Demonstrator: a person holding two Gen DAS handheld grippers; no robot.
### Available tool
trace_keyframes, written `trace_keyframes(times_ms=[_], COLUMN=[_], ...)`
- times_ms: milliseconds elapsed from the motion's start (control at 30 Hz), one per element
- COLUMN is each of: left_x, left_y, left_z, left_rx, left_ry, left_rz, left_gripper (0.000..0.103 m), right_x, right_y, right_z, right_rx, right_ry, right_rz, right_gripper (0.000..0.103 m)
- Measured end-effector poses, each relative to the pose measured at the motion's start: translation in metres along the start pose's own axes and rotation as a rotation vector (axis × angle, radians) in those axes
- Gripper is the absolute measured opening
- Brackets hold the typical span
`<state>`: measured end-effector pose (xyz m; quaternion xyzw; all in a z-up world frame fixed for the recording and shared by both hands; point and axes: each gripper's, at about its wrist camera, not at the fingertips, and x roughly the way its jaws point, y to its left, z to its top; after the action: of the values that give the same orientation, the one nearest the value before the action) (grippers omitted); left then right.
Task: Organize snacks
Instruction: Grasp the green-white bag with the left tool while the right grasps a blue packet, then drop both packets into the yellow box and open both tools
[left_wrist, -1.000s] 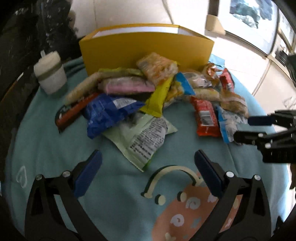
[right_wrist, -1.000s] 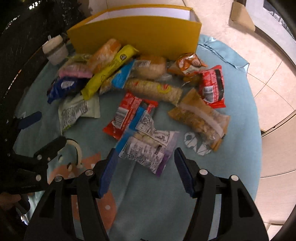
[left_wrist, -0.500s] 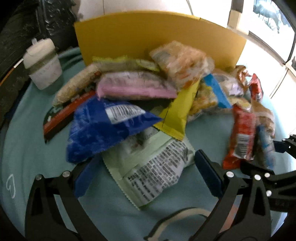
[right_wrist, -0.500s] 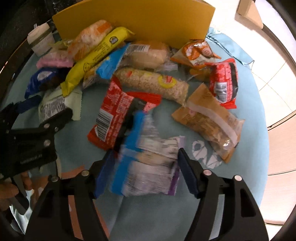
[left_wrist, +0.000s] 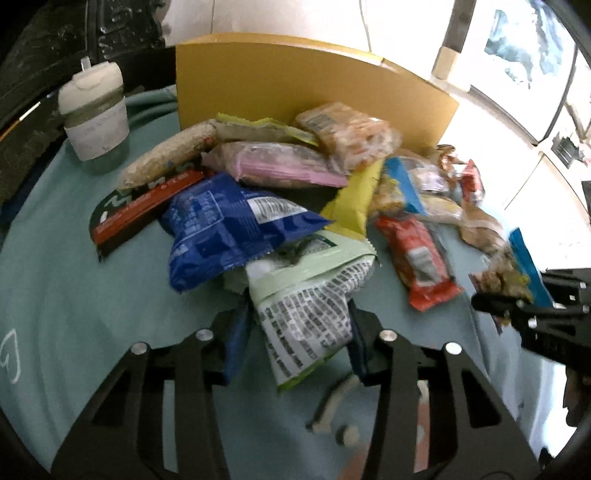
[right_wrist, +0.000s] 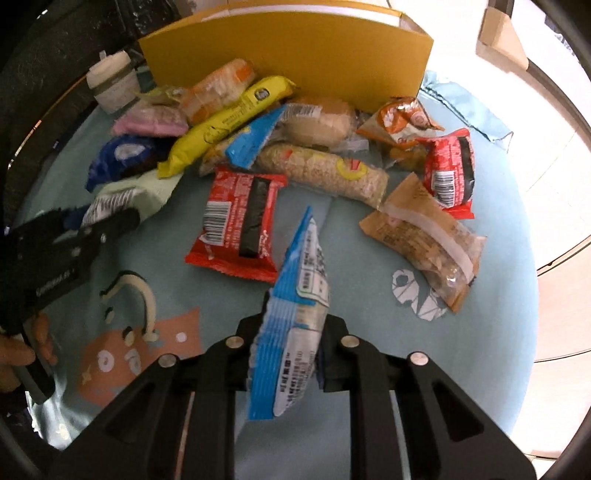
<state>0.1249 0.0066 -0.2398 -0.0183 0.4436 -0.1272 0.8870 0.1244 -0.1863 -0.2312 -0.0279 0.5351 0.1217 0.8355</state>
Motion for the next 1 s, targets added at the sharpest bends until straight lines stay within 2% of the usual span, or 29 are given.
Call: trace_keyframes(times_ms=[100,300,700,867,1000], left_x=[-0.011,-0.043,-0.107,-0.134,-0.151], left_y=[-0.002,-0.008,-0.024,-0.027,-0.023], left_z=[-0.005,-0.006,0.029,0.062,0.113], left_rx=[0.005,0.02,0.06,0.071,0.038], left_ry=[-0.007,-0.052,-0.204,-0.283,-0.357], left_rz=[-0.008,-0.027,-0.057,-0.049,-0.032], left_gripper=[0.045,0.045,0.045,0.045,0.045], right_x=[-0.011,-0.034,-0.11,-0.15,-0.187], right_y=[-0.01,0.001,0.002,0.002,-0.001], right_z=[-0.004,-0.012,0.008,0.032,0.065], right_rx=[0.005,0.004,0.017,0.018,0.005], right_ry=[-0.018,-0.065,-0.23,-0.319,-0.409], right_rz=[0.014,0.043,0.096,0.11,0.119], right_gripper=[0.018,0.018,0.018,0.018,0.018])
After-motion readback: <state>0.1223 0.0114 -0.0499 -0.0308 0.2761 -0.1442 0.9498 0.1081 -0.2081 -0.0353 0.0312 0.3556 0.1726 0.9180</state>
